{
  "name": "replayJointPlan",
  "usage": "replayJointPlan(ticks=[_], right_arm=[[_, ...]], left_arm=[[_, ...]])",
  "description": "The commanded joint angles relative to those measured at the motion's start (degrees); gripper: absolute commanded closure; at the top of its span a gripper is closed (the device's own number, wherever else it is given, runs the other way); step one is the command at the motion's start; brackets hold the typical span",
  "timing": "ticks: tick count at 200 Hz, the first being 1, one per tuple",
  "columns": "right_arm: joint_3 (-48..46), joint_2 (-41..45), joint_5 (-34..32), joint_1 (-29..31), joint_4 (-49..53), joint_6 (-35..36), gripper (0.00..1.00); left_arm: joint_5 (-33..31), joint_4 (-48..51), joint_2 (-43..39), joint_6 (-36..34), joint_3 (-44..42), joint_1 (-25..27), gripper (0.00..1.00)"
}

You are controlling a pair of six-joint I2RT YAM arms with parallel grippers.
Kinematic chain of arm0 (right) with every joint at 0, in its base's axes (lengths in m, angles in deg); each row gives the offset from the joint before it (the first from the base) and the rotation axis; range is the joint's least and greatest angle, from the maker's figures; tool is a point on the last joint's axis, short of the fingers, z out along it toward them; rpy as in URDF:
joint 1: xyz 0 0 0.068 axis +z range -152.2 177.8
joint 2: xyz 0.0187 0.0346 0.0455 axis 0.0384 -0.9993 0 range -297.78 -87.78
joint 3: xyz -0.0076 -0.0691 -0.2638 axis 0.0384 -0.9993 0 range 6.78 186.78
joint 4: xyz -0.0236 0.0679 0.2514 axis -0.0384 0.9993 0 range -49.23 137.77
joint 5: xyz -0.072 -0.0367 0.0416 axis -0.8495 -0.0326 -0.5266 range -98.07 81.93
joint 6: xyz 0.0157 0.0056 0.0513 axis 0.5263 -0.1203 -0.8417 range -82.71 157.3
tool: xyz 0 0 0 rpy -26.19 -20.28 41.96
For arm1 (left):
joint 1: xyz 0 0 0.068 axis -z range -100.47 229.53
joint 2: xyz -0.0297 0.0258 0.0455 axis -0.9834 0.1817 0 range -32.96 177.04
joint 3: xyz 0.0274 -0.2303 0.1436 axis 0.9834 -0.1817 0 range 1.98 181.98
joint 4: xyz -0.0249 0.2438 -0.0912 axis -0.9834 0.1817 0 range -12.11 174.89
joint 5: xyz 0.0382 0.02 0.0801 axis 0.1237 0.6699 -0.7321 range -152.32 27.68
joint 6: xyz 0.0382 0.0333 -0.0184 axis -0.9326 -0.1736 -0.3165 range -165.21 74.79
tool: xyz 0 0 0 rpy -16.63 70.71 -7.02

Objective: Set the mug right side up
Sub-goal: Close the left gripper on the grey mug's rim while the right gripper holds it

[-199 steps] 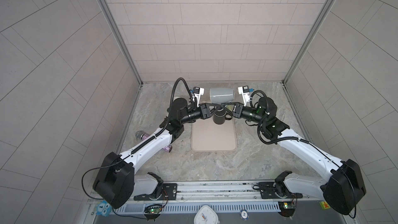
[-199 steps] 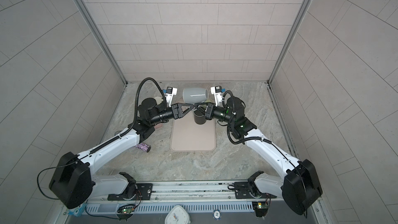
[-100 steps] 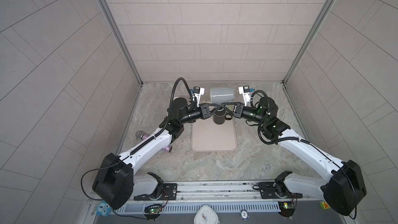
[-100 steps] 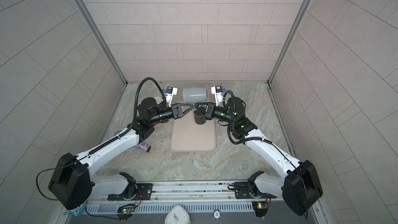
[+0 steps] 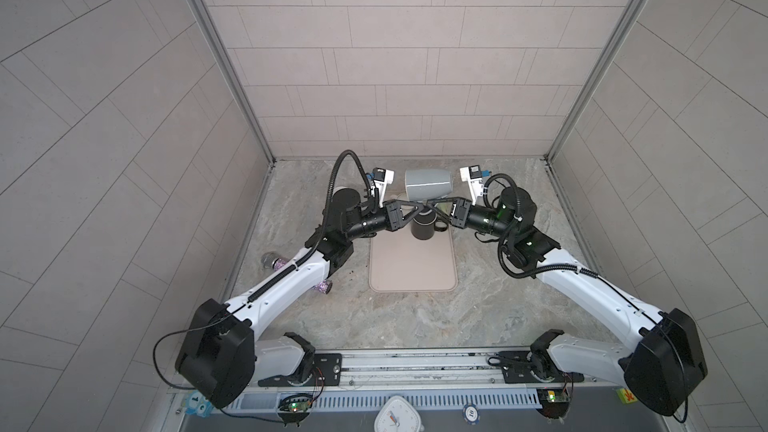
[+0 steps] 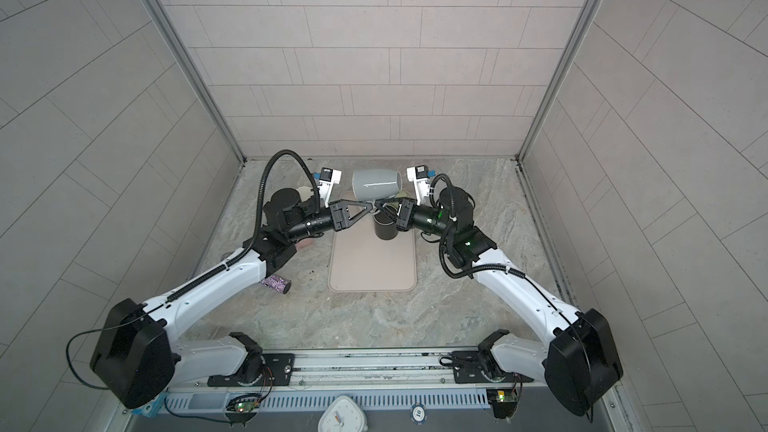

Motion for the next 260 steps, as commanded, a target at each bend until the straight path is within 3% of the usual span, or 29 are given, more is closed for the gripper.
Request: replayJointPlan(ticks=[1,165,197,260], right_arm=[[0.98,0.75,-0.26,0.19,-2.79,1.19,1.00],[-0.16,1.30,-1.22,0.20,-1.15,2.76,1.00],[-0.50,1.04,-1.48,0.15,-1.12,2.67,0.94],[-0.51,-0.63,-1.31,0.24,-2.22,1.54,1.00]], left_arm=[[-0.74,-1.19,-1.74,-1.08,2.27,-0.20,1.00],[-1.74,2.49,-4.84,-3.23,3.10,-0.19,1.00],[-2.55,3.25,-6.39,-4.17,3.15,-0.20,1.00],[-2.43,0.50,-8.19,-4.60,2.66,-0.20,1.00]])
